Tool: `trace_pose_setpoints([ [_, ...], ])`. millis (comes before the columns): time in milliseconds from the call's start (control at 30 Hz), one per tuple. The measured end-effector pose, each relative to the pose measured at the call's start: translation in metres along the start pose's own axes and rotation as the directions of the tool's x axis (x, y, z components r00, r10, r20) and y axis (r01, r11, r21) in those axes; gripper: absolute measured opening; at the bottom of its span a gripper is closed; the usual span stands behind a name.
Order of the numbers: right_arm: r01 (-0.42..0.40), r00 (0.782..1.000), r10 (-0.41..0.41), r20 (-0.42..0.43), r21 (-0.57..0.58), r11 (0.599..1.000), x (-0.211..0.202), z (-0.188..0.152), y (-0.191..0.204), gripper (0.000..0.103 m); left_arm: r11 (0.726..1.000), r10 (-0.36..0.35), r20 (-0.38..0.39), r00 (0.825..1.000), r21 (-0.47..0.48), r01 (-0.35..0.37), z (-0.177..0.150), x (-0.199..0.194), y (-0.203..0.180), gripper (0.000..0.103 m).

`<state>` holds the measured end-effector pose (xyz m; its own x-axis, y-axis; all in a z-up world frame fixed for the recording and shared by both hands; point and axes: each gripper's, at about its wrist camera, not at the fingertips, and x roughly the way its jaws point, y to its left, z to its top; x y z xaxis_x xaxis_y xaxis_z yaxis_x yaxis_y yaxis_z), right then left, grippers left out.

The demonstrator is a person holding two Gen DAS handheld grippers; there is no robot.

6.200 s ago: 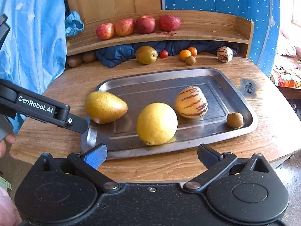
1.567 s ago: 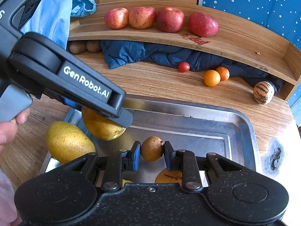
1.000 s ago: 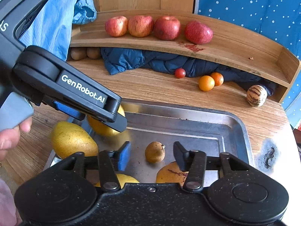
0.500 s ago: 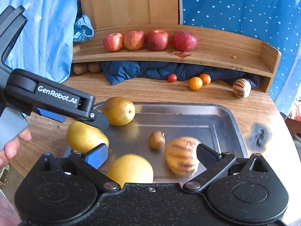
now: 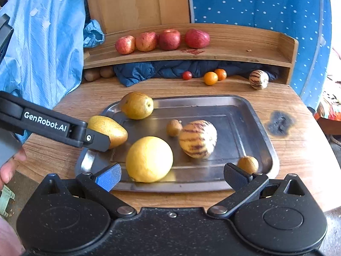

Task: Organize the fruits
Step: 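Move both open tools from the tray toward the remaining fruits by the shelf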

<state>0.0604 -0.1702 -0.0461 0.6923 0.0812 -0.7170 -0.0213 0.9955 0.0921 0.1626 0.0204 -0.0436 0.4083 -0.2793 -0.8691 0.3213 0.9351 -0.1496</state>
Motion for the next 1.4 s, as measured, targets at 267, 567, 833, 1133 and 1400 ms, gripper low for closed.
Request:
trace_pose_setpoints([
  [267,0.048,0.998,-0.049,0.026,0.037,0.998,-0.017,-0.005,-0.021,0.102,0.998,-0.028,0.009,1.000,0.057,0.028,0.004,-0.001,-0.028,0.102],
  [567,0.110,0.993,-0.114,0.043,0.093,0.990,-0.025,0.000,-0.054,0.102,0.990,-0.063,-0.001,0.998,0.125,0.062,0.021,0.011,-0.061,0.102],
  [833,0.142,0.989,-0.147,0.032,0.116,0.983,-0.008,0.017,-0.085,0.102,0.987,-0.074,-0.021,0.997,0.139,0.076,0.053,0.038,-0.079,0.102],
  [1133,0.162,0.986,-0.165,0.010,0.135,0.978,0.026,0.046,-0.116,0.102,0.991,-0.063,-0.036,0.997,0.115,0.067,0.105,0.077,-0.084,0.102],
  [1400,0.170,0.985,-0.169,-0.016,0.133,0.976,0.063,0.074,-0.140,0.102,0.992,-0.040,-0.029,0.999,0.120,0.043,0.149,0.111,-0.081,0.102],
])
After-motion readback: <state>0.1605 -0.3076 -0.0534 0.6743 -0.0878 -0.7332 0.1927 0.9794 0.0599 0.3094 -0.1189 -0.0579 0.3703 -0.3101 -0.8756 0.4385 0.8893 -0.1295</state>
